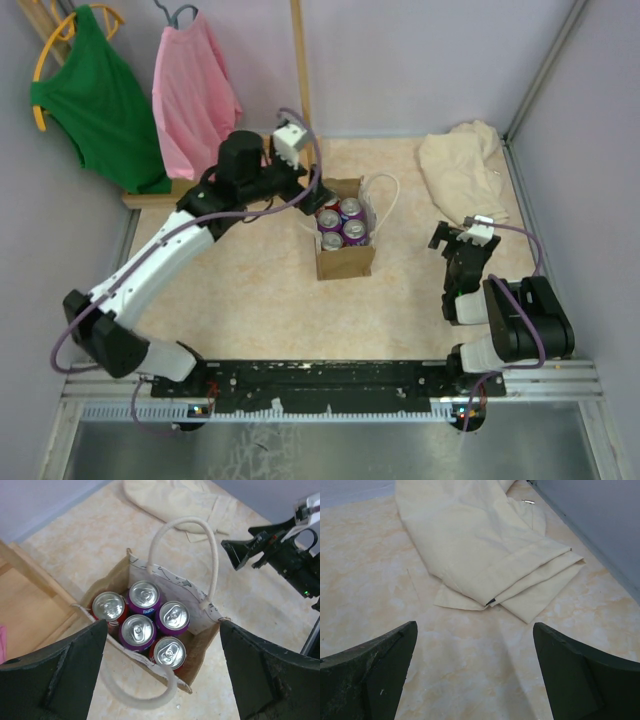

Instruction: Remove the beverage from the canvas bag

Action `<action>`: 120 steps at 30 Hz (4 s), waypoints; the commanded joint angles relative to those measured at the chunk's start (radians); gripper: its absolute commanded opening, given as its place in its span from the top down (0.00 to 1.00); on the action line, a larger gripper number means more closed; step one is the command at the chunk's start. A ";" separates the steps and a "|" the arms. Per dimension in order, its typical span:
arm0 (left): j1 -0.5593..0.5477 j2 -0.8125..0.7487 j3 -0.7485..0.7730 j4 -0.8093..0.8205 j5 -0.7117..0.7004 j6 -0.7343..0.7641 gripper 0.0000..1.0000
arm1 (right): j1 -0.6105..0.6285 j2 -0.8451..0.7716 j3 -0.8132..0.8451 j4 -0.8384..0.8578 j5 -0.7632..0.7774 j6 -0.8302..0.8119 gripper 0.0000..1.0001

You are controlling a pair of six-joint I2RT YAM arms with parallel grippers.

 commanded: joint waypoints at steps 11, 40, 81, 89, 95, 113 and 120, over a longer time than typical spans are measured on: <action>-0.120 0.383 0.311 -0.257 -0.042 0.200 0.08 | -0.003 0.003 0.006 0.046 0.000 -0.011 0.01; -0.215 0.484 0.119 -0.108 -0.019 0.248 0.17 | -0.003 0.003 0.006 0.045 0.001 -0.011 0.01; -0.230 0.635 0.199 -0.113 -0.181 0.219 0.40 | -0.003 0.003 0.006 0.045 0.000 -0.011 0.01; -0.230 0.664 0.222 -0.201 -0.180 0.202 0.46 | -0.003 0.002 0.006 0.045 0.001 -0.012 0.01; -0.230 0.659 0.218 -0.241 -0.198 0.200 0.82 | -0.003 0.003 0.006 0.045 0.001 -0.011 0.01; -0.224 0.667 0.196 -0.254 -0.240 0.184 0.67 | -0.003 0.003 0.006 0.045 0.000 -0.011 0.01; -0.223 0.668 0.196 -0.248 -0.248 0.181 0.56 | -0.003 0.003 0.006 0.045 0.001 -0.010 0.01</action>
